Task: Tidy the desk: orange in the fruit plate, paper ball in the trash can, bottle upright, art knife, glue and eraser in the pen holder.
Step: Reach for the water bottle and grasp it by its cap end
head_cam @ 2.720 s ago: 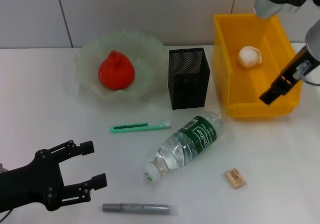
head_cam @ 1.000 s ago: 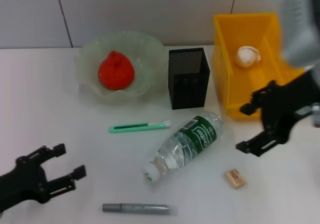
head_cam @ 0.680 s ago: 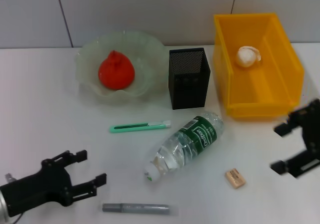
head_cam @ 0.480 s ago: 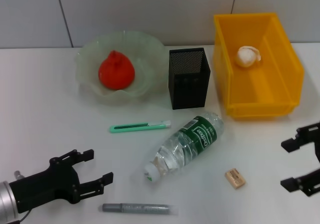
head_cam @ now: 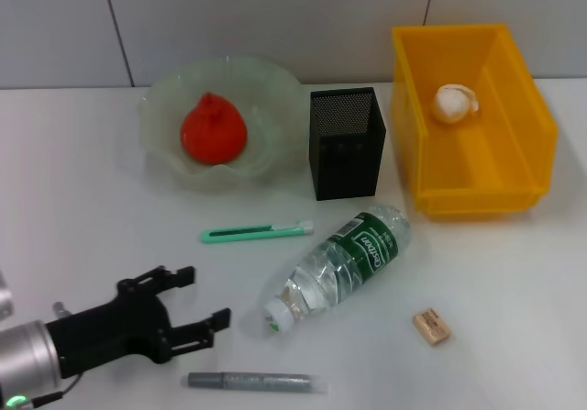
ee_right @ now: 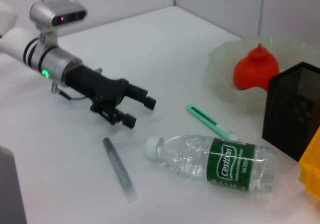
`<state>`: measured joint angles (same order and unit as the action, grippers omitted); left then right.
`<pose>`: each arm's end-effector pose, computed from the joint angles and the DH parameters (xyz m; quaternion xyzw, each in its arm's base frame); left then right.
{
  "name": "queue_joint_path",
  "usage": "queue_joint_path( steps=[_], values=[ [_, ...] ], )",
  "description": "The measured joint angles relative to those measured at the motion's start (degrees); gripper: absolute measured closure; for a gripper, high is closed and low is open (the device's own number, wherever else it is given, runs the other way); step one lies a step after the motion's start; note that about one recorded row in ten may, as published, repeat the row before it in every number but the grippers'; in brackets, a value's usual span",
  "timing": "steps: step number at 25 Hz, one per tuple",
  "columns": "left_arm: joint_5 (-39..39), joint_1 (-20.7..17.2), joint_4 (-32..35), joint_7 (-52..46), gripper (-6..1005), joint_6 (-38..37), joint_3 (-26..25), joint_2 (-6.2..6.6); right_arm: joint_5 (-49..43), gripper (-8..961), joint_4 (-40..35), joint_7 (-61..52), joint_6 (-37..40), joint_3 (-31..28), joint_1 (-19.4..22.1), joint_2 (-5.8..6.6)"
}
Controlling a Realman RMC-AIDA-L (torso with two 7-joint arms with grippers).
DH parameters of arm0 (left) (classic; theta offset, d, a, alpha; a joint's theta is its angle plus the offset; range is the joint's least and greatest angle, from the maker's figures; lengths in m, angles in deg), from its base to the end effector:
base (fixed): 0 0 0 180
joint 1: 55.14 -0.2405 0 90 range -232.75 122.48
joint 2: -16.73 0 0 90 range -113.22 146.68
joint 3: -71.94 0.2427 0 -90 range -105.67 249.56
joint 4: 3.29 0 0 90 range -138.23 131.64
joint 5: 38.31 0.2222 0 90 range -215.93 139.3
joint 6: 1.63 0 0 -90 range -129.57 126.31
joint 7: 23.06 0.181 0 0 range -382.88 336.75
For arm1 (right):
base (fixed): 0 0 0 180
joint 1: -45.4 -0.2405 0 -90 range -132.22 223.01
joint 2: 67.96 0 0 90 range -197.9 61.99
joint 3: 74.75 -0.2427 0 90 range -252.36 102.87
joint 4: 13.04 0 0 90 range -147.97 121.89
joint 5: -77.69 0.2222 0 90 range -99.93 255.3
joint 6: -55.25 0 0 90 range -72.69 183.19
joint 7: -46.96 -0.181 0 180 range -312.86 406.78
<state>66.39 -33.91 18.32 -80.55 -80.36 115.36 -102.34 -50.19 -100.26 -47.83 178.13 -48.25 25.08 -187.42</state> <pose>-0.3120 0.2941 -0.0713 -0.9190 -0.2395 -0.2359 0.2060 0.2480 0.2631 0.1187 -0.9681 0.1811 0.0755 0.1561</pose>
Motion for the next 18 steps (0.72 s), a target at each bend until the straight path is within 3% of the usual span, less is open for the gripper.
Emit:
queue_joint_path(
  steps=[7, 18],
  values=[
    [-0.9, 3.9, -5.1, 4.4, 185, 0.6, 3.2, -0.06, 0.3, 124, 1.9, -1.5, 0.1, -1.1, 0.0, -0.07],
    [-3.4, 5.3, -10.1, 10.6, 187, 2.3, 3.1, -0.09, 1.3, 124, 2.0, -2.5, -0.4, -0.8, -0.5, -0.07]
  ],
)
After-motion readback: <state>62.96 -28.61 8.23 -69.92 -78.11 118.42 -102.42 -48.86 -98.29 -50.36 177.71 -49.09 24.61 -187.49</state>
